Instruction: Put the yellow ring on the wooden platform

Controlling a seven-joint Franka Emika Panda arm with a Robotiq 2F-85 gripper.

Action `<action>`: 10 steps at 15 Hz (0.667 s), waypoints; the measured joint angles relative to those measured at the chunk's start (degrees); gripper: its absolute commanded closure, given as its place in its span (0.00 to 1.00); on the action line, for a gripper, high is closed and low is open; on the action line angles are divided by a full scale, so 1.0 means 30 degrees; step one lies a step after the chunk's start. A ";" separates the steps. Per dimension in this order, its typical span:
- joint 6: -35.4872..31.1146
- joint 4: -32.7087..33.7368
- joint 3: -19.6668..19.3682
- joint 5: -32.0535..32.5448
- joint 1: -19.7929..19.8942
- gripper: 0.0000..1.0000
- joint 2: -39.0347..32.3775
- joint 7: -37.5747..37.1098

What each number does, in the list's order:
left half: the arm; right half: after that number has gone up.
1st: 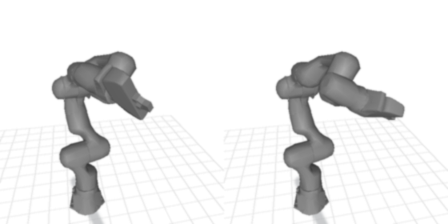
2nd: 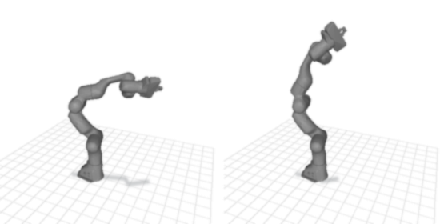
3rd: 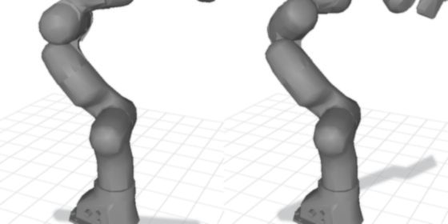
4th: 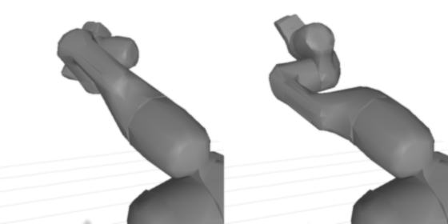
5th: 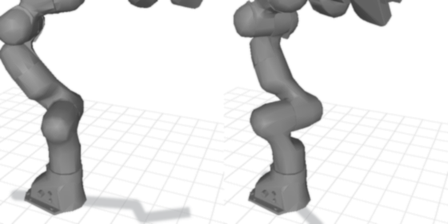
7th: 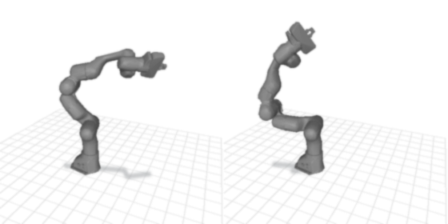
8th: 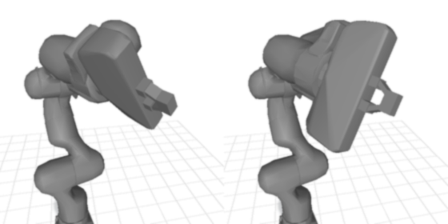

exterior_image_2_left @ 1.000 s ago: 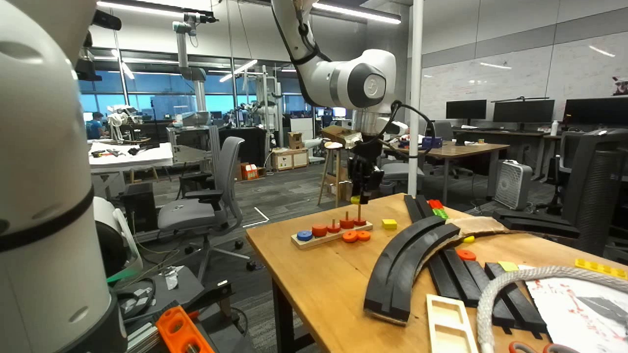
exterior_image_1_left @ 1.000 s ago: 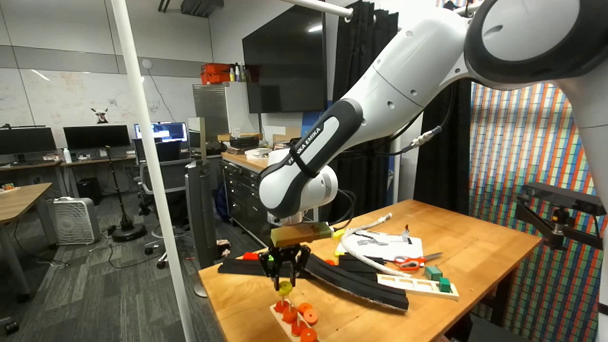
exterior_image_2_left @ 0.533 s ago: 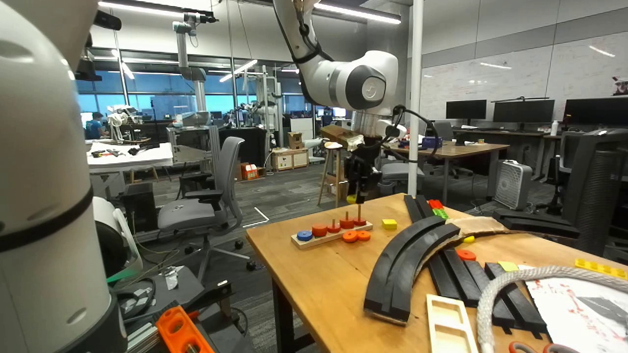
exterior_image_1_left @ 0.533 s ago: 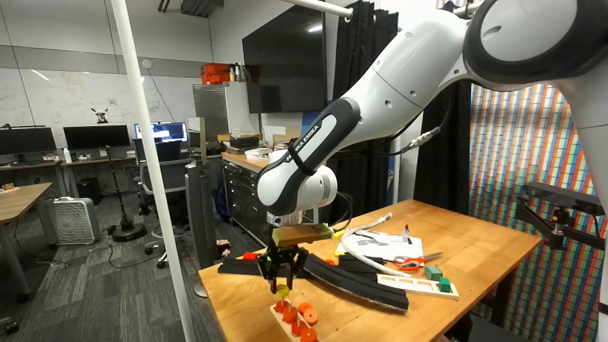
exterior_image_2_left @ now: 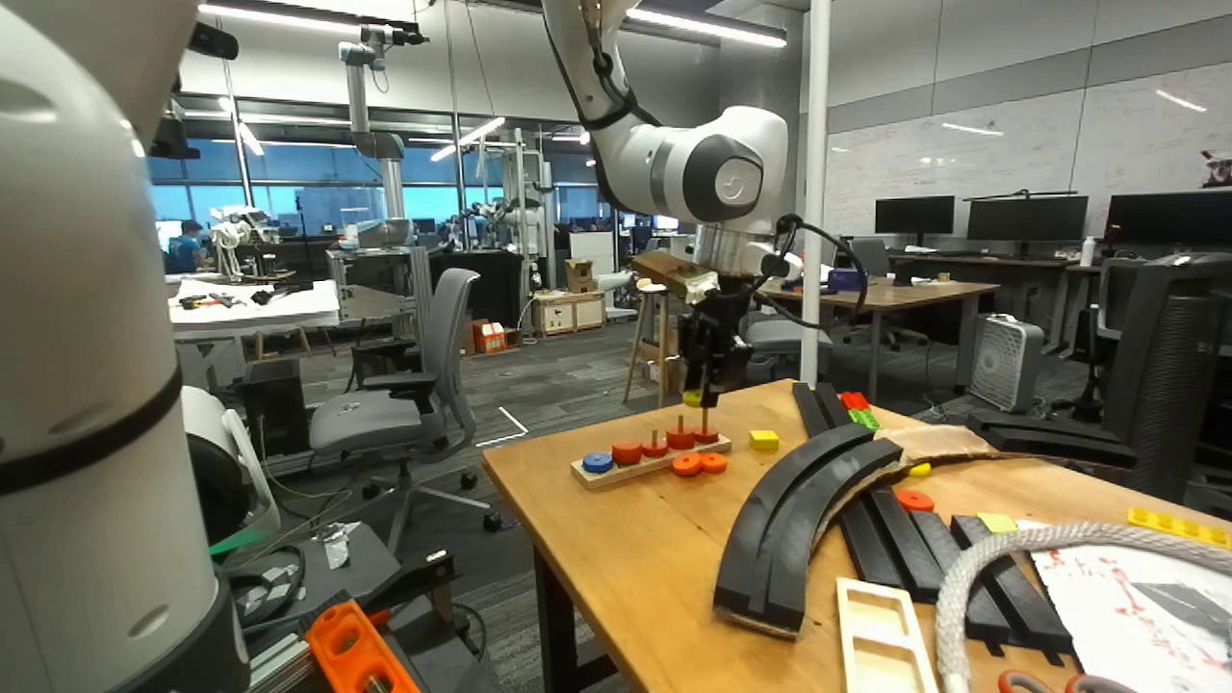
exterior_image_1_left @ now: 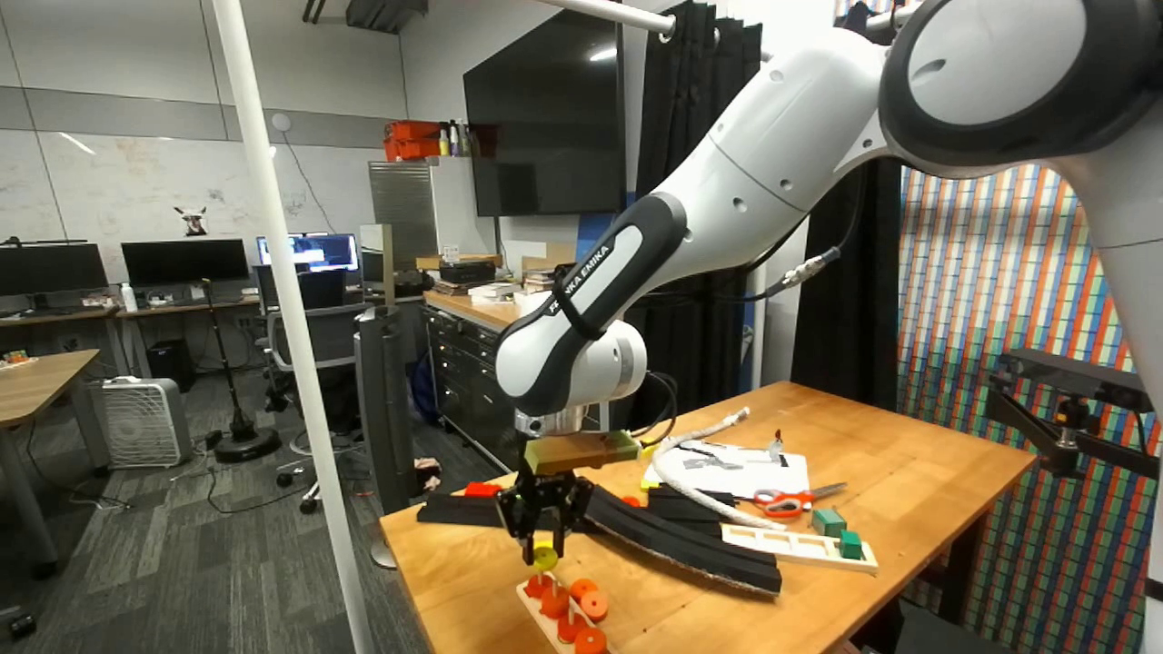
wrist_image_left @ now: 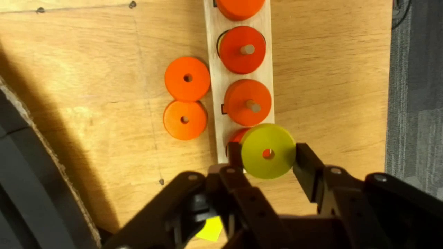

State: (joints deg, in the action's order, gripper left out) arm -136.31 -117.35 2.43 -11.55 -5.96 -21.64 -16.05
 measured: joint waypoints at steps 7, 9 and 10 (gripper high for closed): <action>0.0737 0.0821 -0.0001 0.0000 0.0079 0.79 -0.0540 0.0003; 0.0905 0.1134 -0.0001 0.0000 0.0079 0.79 -0.0709 0.0003; 0.0996 0.1281 -0.0001 0.0000 0.0079 0.79 -0.0787 0.0003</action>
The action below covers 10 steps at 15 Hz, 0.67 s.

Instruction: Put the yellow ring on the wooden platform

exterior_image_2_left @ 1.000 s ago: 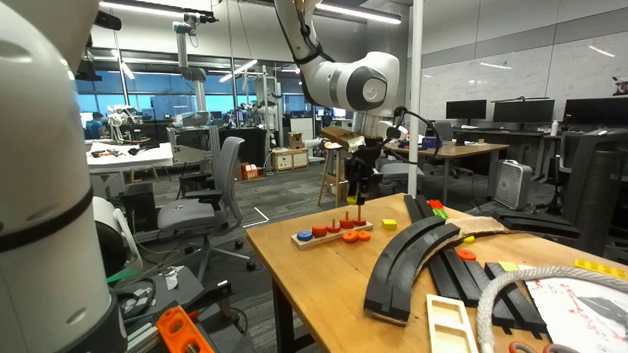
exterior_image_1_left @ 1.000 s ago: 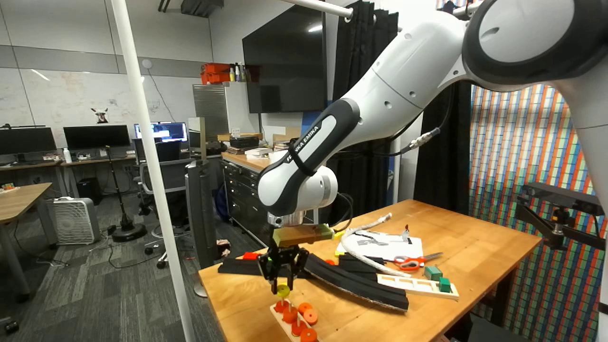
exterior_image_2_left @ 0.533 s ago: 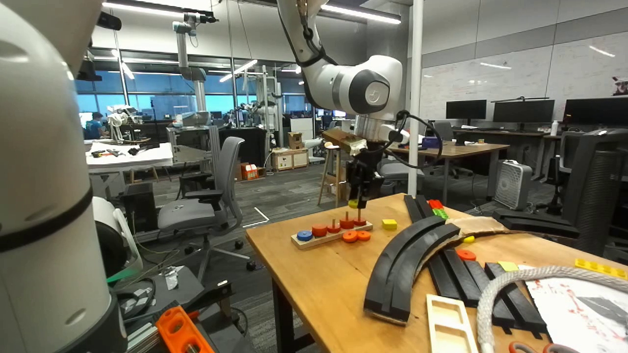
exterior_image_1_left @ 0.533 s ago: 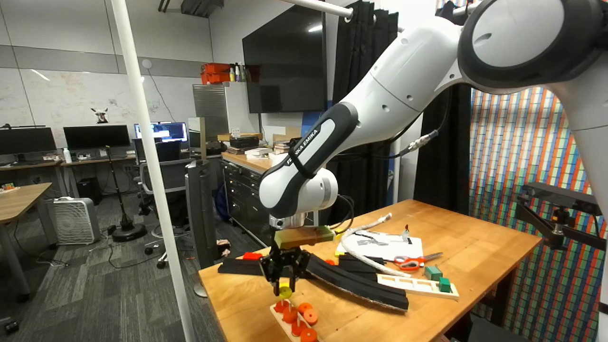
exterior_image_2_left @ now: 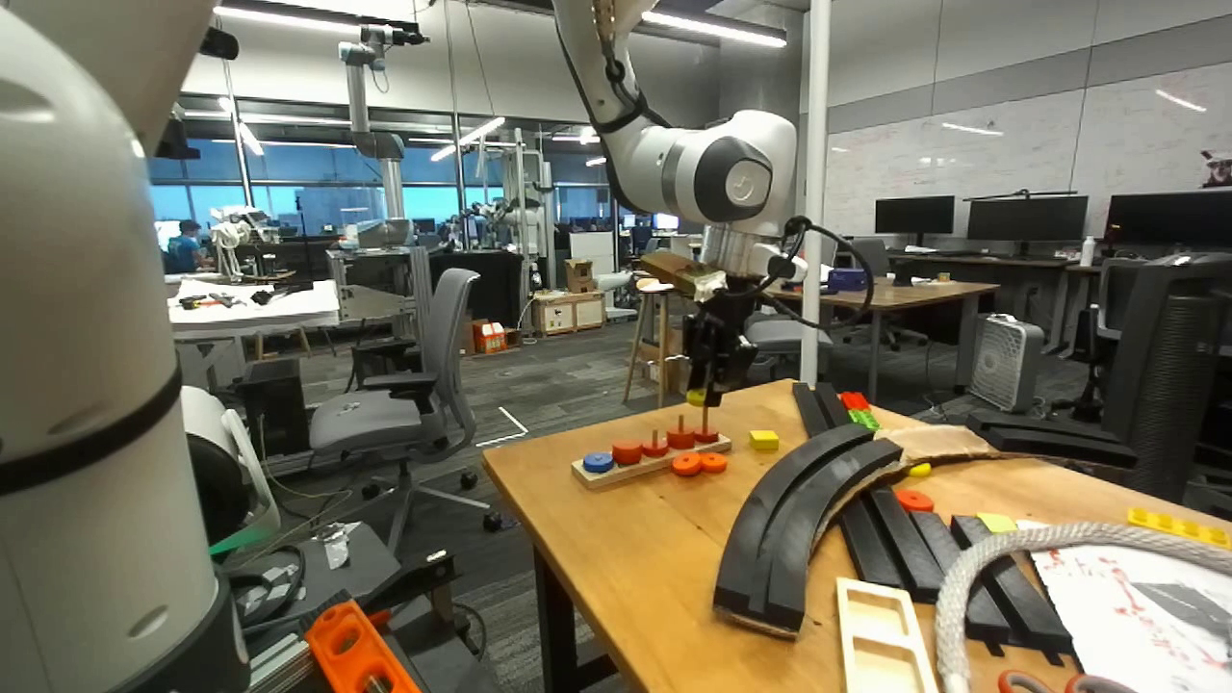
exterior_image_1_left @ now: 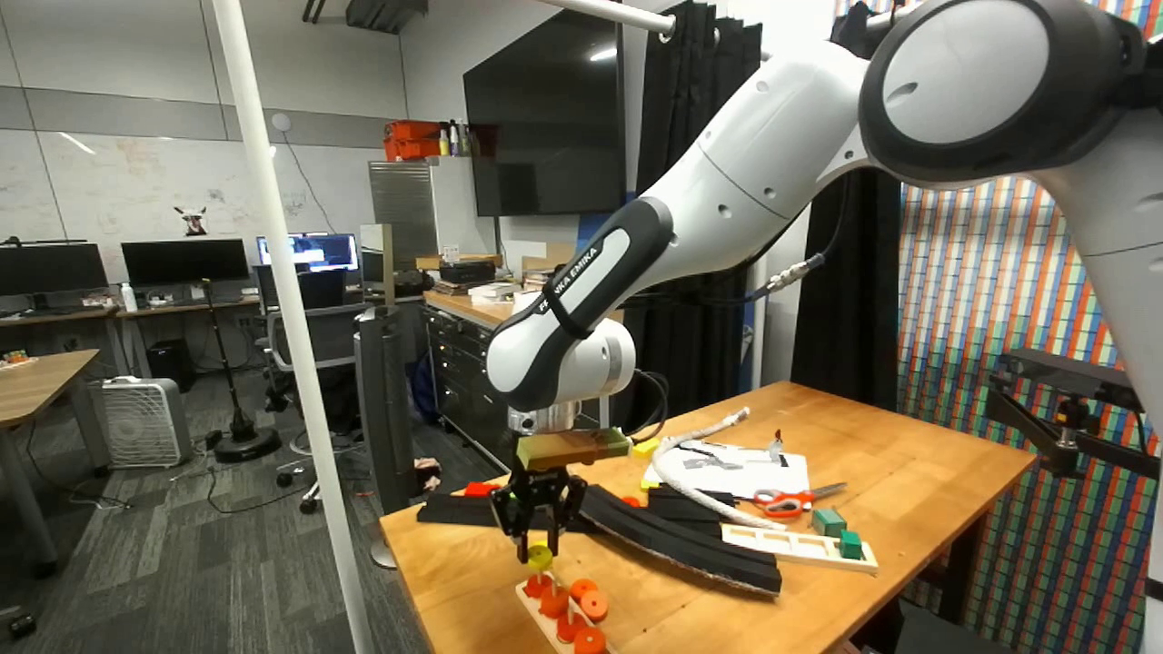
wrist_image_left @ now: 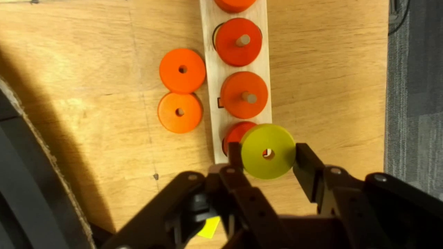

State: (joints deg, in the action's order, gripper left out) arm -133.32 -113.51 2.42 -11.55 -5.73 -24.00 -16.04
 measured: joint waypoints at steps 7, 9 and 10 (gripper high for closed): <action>0.0496 0.0540 -0.0027 0.0000 0.0006 0.79 -0.0296 -0.0001; 0.0596 0.0547 -0.0069 0.0001 0.0006 0.79 -0.0298 -0.0025; 0.0677 0.0548 -0.0100 0.0001 0.0007 0.79 -0.0298 -0.0036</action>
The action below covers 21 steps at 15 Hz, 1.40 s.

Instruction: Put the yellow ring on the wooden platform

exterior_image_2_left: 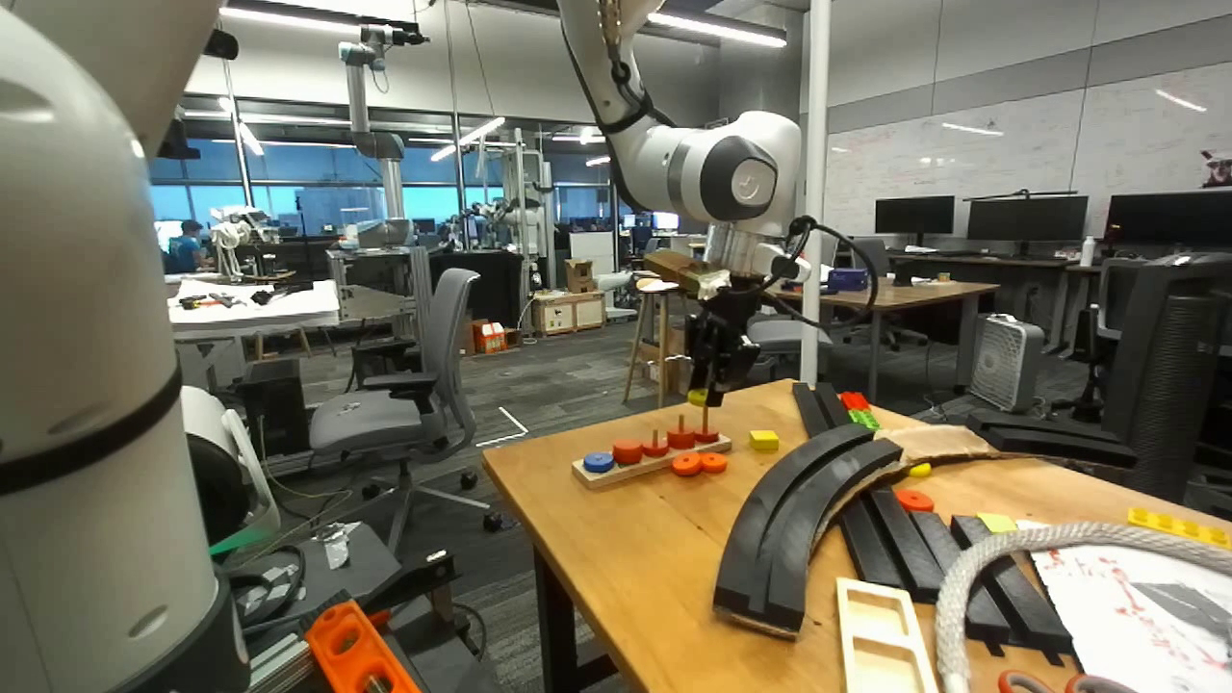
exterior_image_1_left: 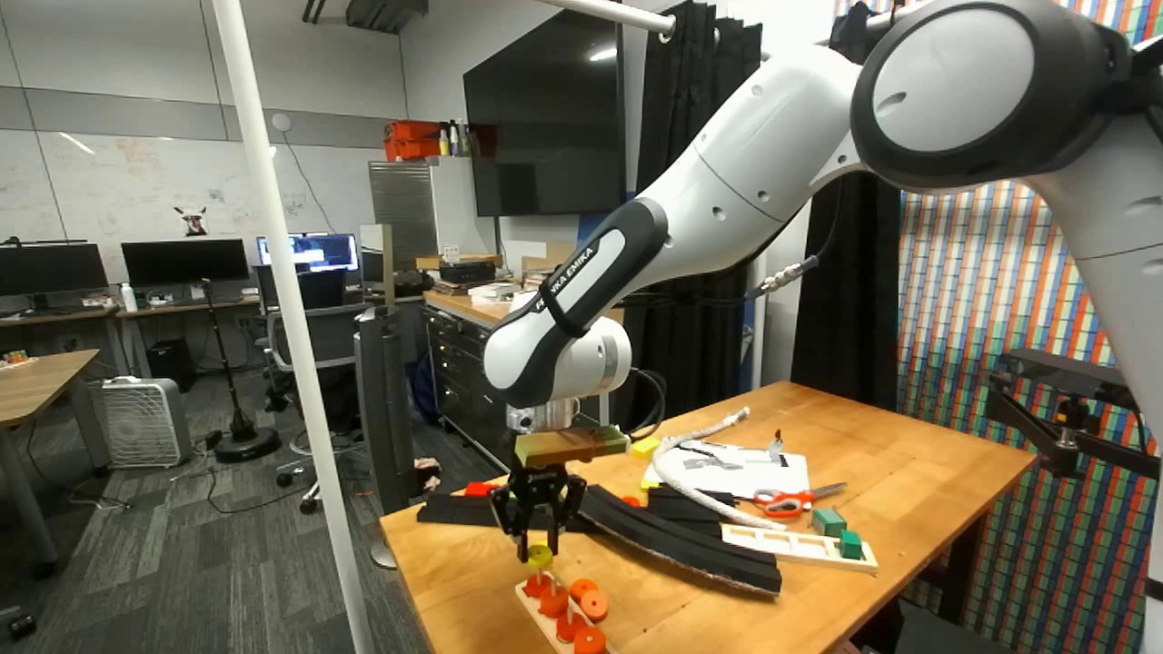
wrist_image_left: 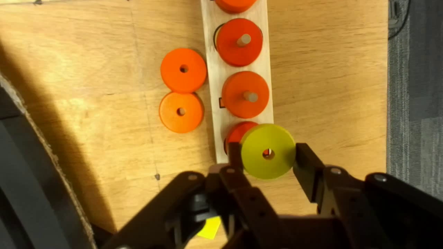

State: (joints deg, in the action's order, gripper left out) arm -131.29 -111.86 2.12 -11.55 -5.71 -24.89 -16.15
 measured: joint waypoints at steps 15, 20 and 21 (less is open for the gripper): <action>0.0990 0.0457 -0.0187 0.0000 0.0043 0.79 -0.0243 -0.0033; 0.1311 0.0830 -0.0180 0.0000 0.0043 0.79 -0.0454 -0.0033; 0.1341 0.0902 -0.0174 0.0000 0.0043 0.79 -0.0496 -0.0032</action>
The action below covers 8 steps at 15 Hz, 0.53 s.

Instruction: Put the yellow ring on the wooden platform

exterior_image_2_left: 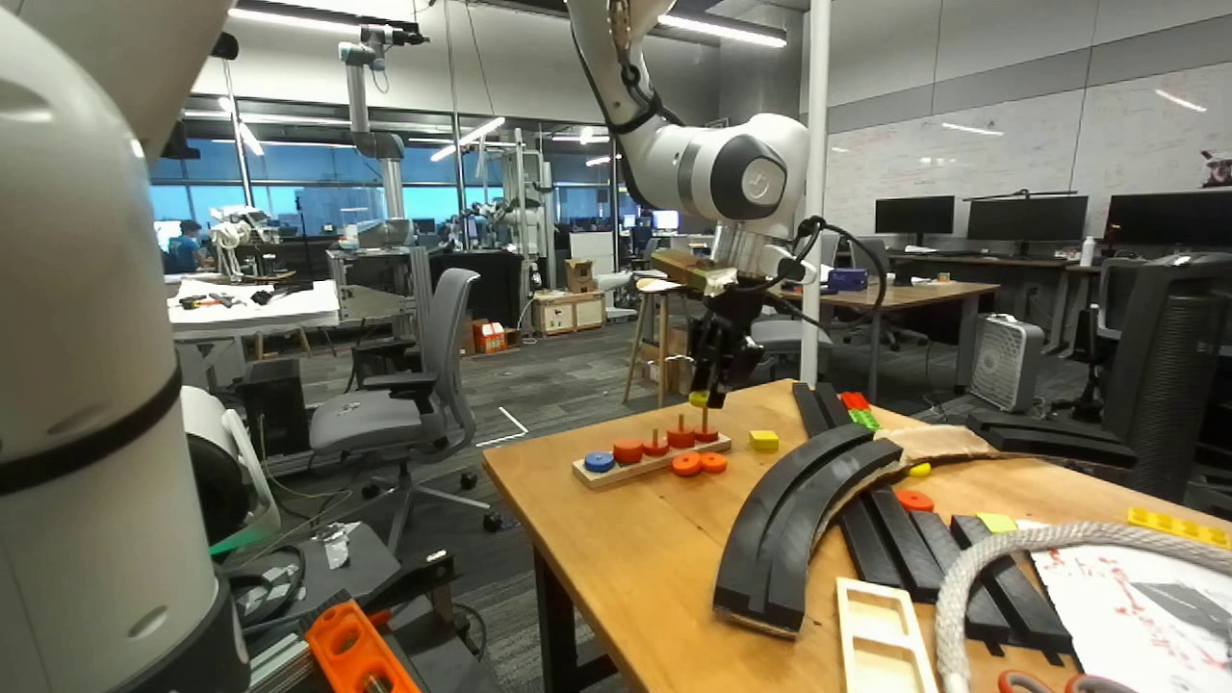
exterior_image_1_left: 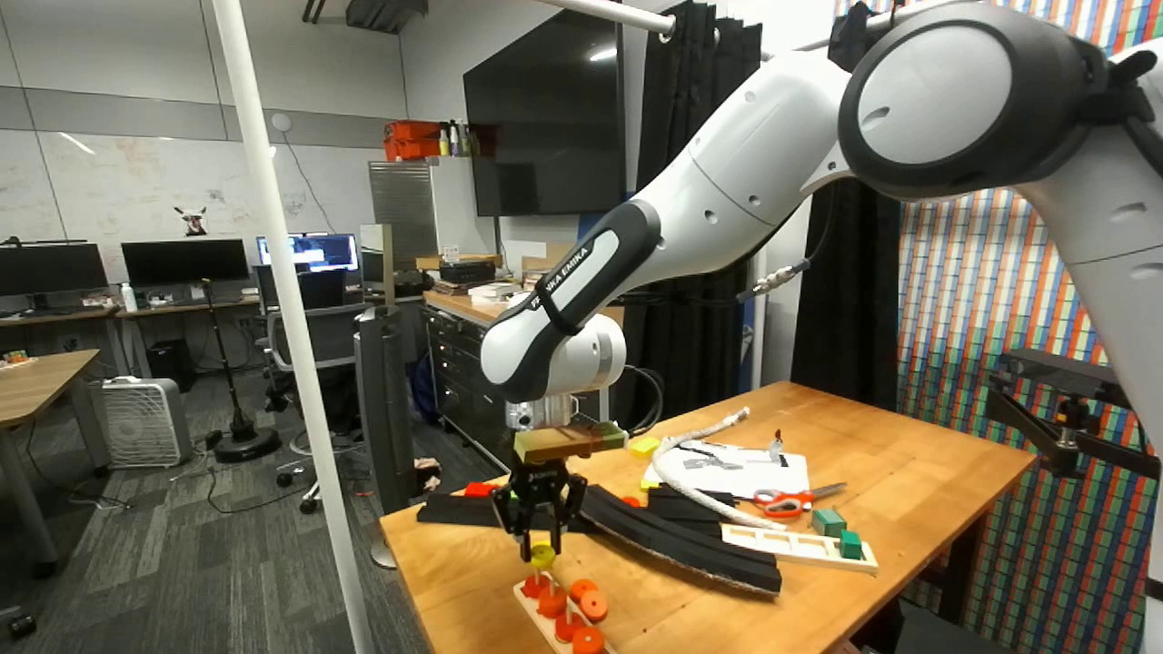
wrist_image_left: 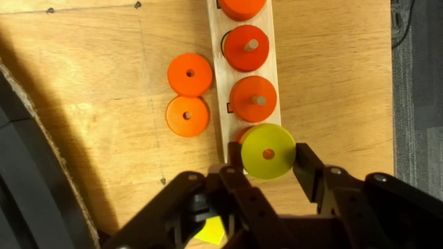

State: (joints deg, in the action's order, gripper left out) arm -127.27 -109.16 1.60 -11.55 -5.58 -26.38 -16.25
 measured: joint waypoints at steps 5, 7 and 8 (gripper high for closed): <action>0.0190 0.0330 0.0047 0.0000 -0.0001 0.79 -0.0194 0.0006; 0.0295 0.0428 0.0060 0.0000 -0.0001 0.79 -0.0253 0.0012; 0.0336 0.0483 0.0070 0.0000 -0.0001 0.79 -0.0286 0.0014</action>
State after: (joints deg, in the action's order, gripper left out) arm -126.26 -107.71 1.81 -11.55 -5.58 -27.24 -16.21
